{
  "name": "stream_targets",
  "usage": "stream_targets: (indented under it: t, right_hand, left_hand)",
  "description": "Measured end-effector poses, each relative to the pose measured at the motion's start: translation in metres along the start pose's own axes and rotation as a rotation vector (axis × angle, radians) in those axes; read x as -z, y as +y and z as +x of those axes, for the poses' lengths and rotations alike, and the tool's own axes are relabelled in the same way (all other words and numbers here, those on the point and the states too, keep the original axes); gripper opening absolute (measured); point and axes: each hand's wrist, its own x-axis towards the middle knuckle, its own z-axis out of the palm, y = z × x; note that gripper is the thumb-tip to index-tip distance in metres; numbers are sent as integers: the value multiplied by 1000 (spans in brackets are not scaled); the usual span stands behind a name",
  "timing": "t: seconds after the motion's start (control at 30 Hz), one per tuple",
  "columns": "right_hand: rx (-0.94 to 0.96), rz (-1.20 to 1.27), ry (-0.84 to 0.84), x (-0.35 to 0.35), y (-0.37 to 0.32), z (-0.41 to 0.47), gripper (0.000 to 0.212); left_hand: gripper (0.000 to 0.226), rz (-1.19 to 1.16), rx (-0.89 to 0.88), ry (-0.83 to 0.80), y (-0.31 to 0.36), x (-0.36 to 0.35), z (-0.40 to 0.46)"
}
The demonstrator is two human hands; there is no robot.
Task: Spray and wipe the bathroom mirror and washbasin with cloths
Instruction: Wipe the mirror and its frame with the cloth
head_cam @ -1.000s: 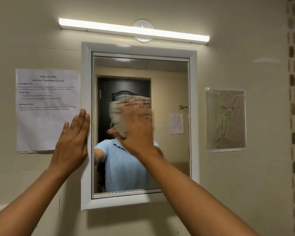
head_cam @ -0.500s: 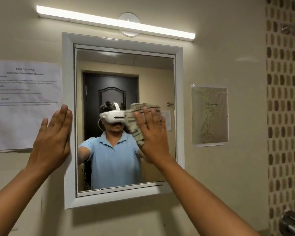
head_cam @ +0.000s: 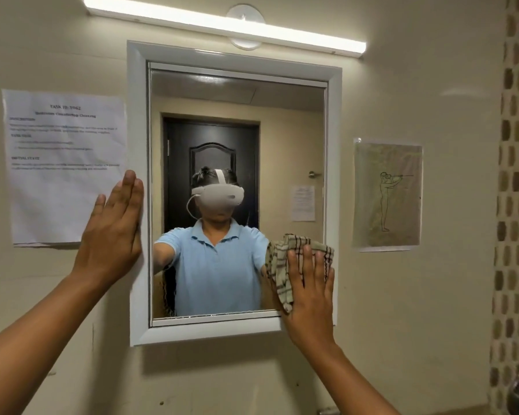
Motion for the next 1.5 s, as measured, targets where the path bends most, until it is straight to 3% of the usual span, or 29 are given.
stream_targets:
  t: [0.3, 0.5, 0.6, 0.83, 0.97, 1.2, 1.5]
  right_hand:
    - [-162, 24, 88, 5, -50, 73, 88]
    - [159, 54, 32, 12, -135, 130, 86]
    - [321, 70, -27, 6, -165, 116, 72]
    - [637, 10, -115, -16, -138, 53, 67]
    - [518, -12, -69, -1, -93, 60, 67]
    - [107, -118, 4, 20, 6, 75, 96]
    - [-109, -77, -26, 8, 2, 15, 91]
  left_hand:
    - [78, -11, -3, 18, 0, -3, 0]
    - [77, -15, -4, 10, 0, -3, -1]
    - [72, -15, -15, -2, -2, -2, 0]
    - [68, 8, -29, 13, -1, 0, -2]
    - [70, -15, -27, 27, 1, -1, -2]
    - [72, -11, -16, 42, -5, -9, 0]
    - [69, 5, 2, 22, -5, -10, -1]
